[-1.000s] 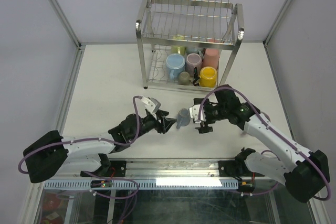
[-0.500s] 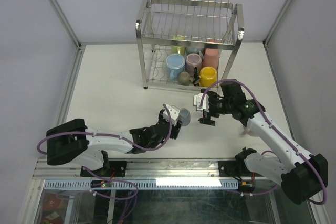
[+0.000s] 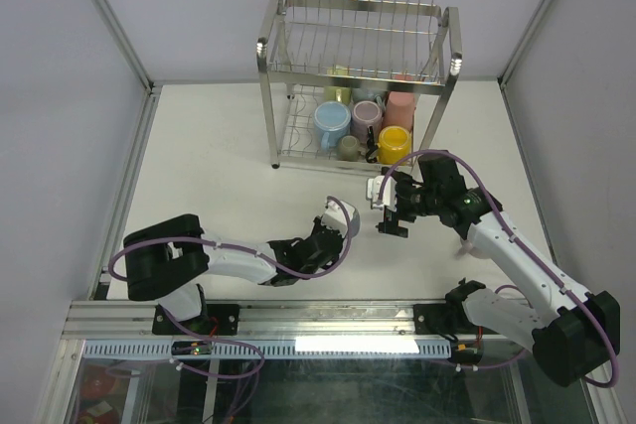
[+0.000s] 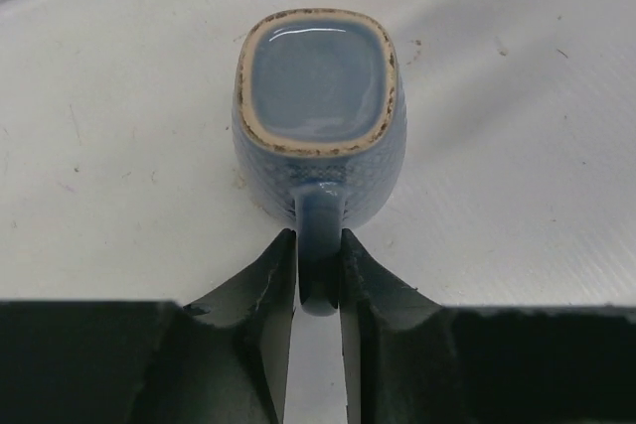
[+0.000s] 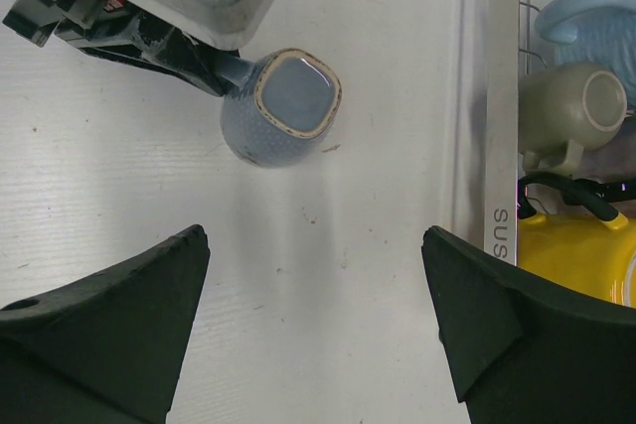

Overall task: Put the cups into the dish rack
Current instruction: Pick up the cup at the center of the board.

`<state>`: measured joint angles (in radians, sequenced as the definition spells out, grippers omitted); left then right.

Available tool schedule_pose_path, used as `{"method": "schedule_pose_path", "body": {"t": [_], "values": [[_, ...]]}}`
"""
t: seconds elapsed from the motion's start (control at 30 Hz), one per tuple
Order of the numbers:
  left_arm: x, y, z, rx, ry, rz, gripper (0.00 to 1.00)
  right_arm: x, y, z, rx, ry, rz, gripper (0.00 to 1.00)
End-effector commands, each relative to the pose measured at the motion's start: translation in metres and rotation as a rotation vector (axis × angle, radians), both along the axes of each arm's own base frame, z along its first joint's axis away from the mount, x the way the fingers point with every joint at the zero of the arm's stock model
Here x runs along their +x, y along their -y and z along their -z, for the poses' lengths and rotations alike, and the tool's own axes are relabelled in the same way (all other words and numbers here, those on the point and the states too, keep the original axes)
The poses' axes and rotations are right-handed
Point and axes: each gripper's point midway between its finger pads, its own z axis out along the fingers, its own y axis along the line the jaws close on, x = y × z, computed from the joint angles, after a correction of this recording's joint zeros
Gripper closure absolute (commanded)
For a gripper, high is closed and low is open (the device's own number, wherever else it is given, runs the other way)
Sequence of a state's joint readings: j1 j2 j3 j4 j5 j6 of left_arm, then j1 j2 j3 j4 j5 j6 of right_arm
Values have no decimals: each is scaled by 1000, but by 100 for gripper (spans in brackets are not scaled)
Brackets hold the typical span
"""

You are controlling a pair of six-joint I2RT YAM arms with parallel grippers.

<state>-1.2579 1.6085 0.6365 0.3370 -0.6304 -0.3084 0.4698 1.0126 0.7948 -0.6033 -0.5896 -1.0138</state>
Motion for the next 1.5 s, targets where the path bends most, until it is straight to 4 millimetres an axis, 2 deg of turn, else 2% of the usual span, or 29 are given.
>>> {"method": "schedule_pose_path", "body": {"t": [0.0, 0.07, 0.17, 0.33, 0.5, 0.7, 0.83, 0.93, 1.07, 1.1, 1.3, 1.47], "values": [[7, 11, -19, -58, 34, -30, 84, 9, -5, -24, 47, 63, 12, 9], [8, 12, -22, -62, 47, -28, 92, 9, -5, -24, 48, 64, 11, 9], [11, 11, -31, -87, 79, -29, 100, 9, -4, -24, 47, 63, 12, 9], [23, 1, -57, -131, 145, -43, 100, 10, -3, -23, 46, 64, 16, 9], [52, -26, -88, -196, 195, -90, 100, 10, -3, -24, 45, 64, 19, 9], [92, -69, -130, -258, 282, -171, 100, 11, -2, -23, 45, 64, 24, 9], [116, -89, -147, -240, 334, -241, 100, 12, -2, -22, 44, 64, 23, 9], [134, -99, -154, -214, 373, -300, 100, 12, -2, -21, 43, 63, 24, 9], [157, -100, -164, -197, 424, -351, 100, 12, -1, -21, 41, 63, 25, 9], [164, -97, -157, -174, 422, -355, 100, 12, -1, -21, 40, 63, 26, 9], [197, -87, -150, -115, 431, -400, 100, 13, 0, -21, 38, 65, 30, 9], [212, -91, -142, -79, 423, -452, 100, 13, 0, -21, 36, 68, 32, 9]]}}
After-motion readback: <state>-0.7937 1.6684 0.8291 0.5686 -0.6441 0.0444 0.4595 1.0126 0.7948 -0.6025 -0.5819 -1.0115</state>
